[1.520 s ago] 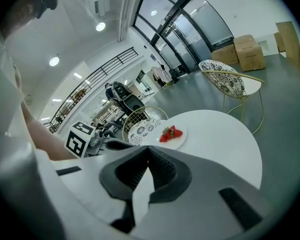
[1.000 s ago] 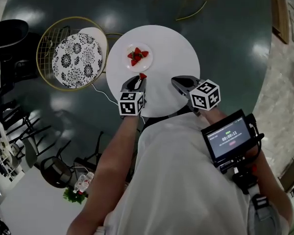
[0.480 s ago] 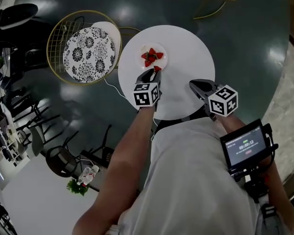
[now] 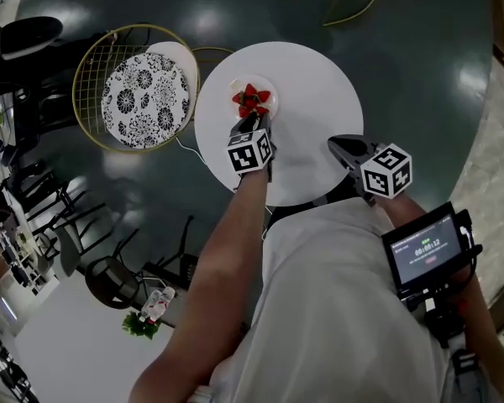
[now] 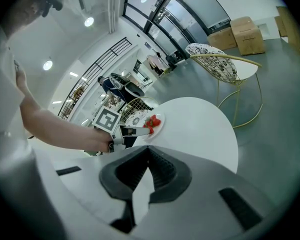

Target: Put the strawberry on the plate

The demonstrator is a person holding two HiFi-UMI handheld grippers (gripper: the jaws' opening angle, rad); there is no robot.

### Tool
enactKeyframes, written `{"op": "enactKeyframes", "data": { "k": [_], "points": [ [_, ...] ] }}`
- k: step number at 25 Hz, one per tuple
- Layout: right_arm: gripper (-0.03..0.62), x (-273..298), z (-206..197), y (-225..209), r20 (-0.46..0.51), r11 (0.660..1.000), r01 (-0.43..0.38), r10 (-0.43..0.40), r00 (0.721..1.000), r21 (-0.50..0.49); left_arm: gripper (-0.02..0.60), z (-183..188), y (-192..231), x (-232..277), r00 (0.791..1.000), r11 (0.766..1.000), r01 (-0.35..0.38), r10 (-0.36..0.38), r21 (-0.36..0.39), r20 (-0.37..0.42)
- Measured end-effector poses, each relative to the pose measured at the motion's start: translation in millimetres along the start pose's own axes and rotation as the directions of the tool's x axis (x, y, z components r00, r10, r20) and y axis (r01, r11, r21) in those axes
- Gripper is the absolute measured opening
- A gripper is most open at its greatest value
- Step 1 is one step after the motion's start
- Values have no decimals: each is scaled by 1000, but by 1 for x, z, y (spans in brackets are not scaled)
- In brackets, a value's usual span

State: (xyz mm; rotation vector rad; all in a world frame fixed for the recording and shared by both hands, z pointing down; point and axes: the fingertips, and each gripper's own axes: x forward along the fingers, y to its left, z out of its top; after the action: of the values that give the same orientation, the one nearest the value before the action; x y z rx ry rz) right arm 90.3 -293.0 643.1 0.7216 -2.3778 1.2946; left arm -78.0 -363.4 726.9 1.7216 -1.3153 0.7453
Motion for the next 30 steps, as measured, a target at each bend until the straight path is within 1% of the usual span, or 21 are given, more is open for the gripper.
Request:
{"op": "enactKeyframes", "data": {
  "k": [5,6,8,11,14,16,20,27,30],
  "points": [
    [8,-7,0,-6,3,1000,14,-14,1000,1,120,-1,0,4,999,998,18,-15,-65,40],
    [8,-5,1,-7,6,1000,14,-14,1000,1,120,2,3,4,999,998,18,-15,-60,45],
    [8,-1,2,-6,9,1000,10,-10,1000,1,120,5,7,2,999,1000,15,-14,-27,47],
    [8,0,-2,-3,3,1000,7,-7,1000,4,120,-1,7,-3,999,1000,7,-7,18,36],
    [8,-2,1,-3,0,1000,6,-6,1000,1,121,0,6,-8,999,1000,-10,10,15,42],
    [8,-9,4,-7,2,1000,-4,4,1000,-9,121,4,-3,-15,998,1000,-25,24,11,65],
    [8,-17,9,-11,-3,998,-37,37,999,-51,120,7,-20,-35,992,998,-51,47,29,120],
    [8,-8,11,4,-17,990,-81,79,997,-119,118,-22,-34,-81,983,999,-40,37,14,178],
    [8,-23,-9,32,-7,986,-76,75,997,-148,36,-57,-47,-124,975,1000,-25,22,10,220]
  ]
}}
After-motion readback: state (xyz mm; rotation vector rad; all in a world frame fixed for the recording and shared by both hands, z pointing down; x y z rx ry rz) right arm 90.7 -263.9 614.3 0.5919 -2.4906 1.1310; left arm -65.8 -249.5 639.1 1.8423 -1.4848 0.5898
